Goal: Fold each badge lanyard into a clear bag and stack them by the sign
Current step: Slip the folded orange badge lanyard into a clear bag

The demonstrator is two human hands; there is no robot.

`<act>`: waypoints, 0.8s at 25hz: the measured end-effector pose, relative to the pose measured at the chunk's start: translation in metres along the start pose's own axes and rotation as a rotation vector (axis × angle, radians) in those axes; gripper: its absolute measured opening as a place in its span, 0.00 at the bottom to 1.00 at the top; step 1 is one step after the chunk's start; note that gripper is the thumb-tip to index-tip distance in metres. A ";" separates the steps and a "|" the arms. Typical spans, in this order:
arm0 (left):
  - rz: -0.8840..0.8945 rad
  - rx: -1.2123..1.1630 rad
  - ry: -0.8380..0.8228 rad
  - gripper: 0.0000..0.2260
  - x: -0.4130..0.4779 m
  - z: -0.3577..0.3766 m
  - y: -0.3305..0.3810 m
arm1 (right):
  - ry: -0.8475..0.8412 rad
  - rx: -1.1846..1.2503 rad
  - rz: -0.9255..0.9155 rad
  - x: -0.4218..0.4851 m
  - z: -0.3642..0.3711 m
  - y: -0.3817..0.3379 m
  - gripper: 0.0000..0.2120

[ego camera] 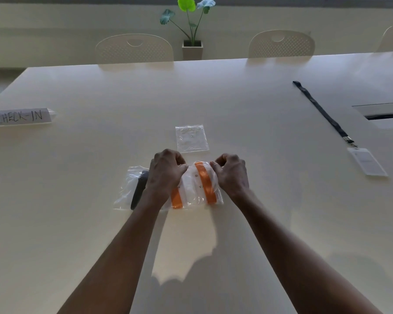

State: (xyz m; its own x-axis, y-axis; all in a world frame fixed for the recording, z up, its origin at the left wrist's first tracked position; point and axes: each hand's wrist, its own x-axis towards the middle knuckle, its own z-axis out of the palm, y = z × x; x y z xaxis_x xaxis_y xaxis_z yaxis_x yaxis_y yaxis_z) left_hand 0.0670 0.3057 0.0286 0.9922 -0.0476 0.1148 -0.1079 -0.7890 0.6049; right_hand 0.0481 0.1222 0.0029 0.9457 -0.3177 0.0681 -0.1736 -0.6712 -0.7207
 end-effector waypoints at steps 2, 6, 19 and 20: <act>0.007 0.005 0.086 0.10 -0.007 0.002 -0.001 | 0.034 -0.095 -0.031 -0.013 -0.005 0.000 0.14; 0.134 0.075 0.166 0.17 -0.046 0.018 0.002 | -0.051 -0.057 -0.105 -0.052 -0.009 0.002 0.16; 0.190 0.144 0.025 0.23 -0.076 0.038 -0.022 | -0.119 0.015 -0.181 -0.068 -0.001 -0.004 0.18; 0.194 0.138 0.032 0.24 -0.077 0.039 -0.018 | -0.109 0.014 -0.179 -0.069 -0.004 -0.002 0.18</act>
State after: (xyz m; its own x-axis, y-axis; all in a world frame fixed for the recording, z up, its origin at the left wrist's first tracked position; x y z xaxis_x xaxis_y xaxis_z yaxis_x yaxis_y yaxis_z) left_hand -0.0051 0.2998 -0.0215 0.9512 -0.1883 0.2446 -0.2842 -0.8432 0.4563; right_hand -0.0182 0.1427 0.0025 0.9854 -0.1195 0.1215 0.0029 -0.7011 -0.7131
